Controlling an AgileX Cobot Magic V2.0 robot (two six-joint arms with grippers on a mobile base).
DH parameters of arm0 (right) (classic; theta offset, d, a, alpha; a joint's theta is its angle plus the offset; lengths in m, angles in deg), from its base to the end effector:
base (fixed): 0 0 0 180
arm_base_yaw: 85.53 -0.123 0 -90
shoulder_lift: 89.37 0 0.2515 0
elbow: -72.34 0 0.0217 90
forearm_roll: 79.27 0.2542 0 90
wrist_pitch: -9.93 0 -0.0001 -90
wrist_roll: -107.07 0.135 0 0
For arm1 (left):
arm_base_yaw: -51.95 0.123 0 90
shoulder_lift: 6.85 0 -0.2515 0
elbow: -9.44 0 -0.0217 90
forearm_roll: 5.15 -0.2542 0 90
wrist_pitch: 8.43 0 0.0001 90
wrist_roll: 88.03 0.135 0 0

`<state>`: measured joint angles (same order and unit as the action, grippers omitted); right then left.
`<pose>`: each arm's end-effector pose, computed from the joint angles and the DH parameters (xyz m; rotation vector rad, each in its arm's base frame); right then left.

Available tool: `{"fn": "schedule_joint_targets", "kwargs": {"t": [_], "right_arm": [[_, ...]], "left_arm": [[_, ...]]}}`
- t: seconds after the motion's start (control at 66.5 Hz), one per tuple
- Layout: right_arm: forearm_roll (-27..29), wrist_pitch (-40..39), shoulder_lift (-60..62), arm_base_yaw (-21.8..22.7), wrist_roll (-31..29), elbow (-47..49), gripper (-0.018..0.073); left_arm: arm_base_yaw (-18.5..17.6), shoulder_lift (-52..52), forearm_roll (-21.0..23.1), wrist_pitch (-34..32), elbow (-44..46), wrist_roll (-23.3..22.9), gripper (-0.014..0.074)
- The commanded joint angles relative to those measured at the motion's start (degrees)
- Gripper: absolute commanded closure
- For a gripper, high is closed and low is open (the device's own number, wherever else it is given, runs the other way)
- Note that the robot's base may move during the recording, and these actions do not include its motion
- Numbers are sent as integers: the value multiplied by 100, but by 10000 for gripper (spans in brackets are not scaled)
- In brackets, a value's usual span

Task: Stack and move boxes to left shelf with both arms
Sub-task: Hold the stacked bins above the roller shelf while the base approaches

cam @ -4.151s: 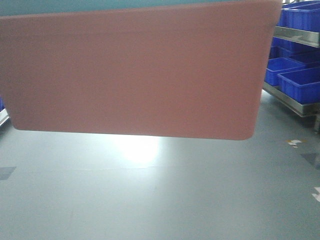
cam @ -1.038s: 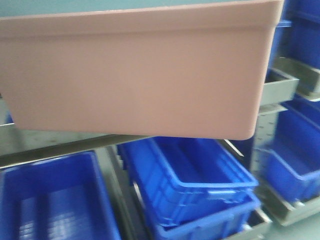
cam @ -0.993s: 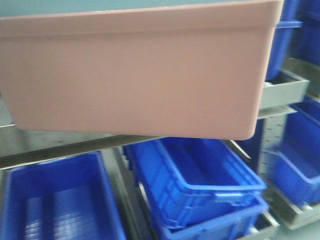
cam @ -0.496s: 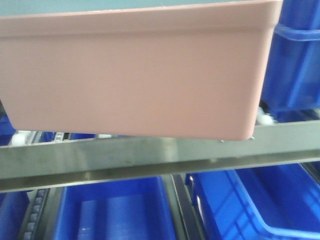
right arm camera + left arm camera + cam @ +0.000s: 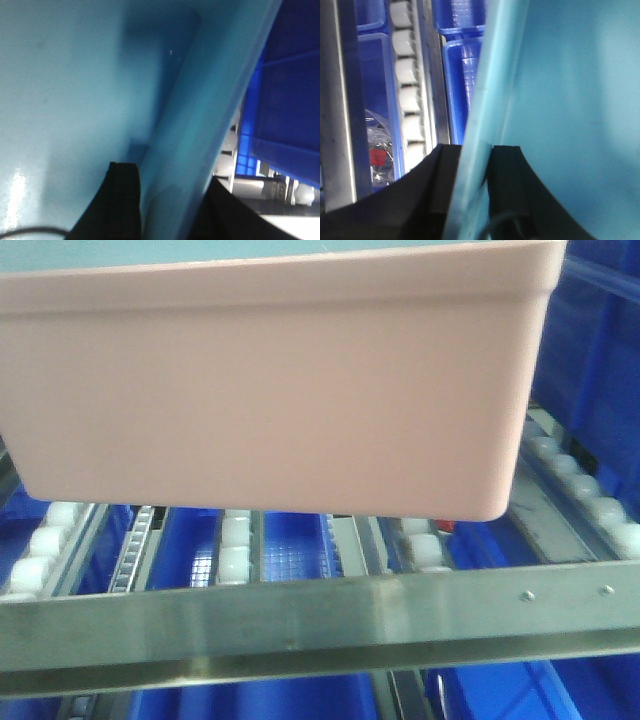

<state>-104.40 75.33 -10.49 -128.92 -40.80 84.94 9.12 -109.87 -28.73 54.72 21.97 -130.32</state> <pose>0.2982 0.2101 0.2884 -0.3620 2.4948 -0.0891 0.3048 -0.2168 0.2766 0.1402 2.5311 -0.0126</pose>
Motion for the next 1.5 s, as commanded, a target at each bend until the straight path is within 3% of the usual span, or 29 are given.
{"fn": "schedule_joint_targets", "kwargs": {"t": [0.0,0.933,1.098,1.293,1.489], "right_arm": [[404,-1379,220,-190,19,250,504],[404,-1379,220,-190,19,250,504],[404,-1441,220,-190,19,250,504],[404,-1291,220,-161,19,250,504],[385,-1466,220,27,-128,268,504]], "left_arm": [[-278,275,787,-1225,268,-2,606],[-266,275,787,-1225,268,-2,606],[-266,275,787,-1504,268,-2,606],[-255,288,645,-1178,312,604,606],[18,288,577,-1142,312,609,606]]}}
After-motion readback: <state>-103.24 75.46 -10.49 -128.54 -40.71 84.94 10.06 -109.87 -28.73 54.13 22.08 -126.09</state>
